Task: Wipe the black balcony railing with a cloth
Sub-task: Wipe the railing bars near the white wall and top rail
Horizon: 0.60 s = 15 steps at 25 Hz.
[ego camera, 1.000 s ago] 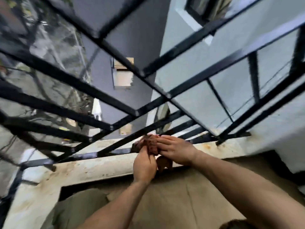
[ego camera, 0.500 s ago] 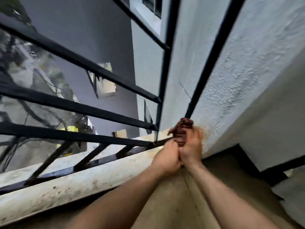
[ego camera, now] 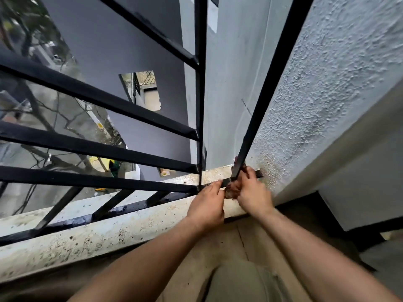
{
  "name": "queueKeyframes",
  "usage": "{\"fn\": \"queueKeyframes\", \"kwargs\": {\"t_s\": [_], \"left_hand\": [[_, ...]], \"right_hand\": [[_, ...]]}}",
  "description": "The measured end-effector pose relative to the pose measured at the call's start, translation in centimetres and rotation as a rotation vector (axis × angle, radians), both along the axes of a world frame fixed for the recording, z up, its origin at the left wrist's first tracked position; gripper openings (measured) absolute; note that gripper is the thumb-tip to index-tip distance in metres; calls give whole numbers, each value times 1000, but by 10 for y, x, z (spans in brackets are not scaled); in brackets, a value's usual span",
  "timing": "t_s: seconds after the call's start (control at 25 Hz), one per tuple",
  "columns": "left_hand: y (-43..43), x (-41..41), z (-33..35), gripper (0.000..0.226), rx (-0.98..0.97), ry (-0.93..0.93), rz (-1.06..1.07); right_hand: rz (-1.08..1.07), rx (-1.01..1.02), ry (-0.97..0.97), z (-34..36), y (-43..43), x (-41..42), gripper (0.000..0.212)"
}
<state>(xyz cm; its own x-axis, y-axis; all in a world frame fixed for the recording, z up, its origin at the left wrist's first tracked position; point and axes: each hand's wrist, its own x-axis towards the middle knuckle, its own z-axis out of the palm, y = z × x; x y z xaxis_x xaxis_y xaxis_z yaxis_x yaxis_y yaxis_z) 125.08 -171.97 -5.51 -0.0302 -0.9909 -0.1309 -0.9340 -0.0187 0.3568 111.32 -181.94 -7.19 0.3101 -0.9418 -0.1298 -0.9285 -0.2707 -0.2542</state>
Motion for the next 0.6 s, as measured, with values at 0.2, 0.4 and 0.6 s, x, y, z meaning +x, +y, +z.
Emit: {"fn": "queueKeyframes", "kwargs": {"t_s": [0.2,0.4,0.6], "left_hand": [[-1,-4,17,50,97,47,2],[-5,-9,21,58,129,215,59],[-12,4,23,71,208,720,401]], "right_hand": [[-3,34,-75,8,0,0,56],[-209,-61,123,11,-4,2,61],[-258,51,-194,27,46,28,38]]}}
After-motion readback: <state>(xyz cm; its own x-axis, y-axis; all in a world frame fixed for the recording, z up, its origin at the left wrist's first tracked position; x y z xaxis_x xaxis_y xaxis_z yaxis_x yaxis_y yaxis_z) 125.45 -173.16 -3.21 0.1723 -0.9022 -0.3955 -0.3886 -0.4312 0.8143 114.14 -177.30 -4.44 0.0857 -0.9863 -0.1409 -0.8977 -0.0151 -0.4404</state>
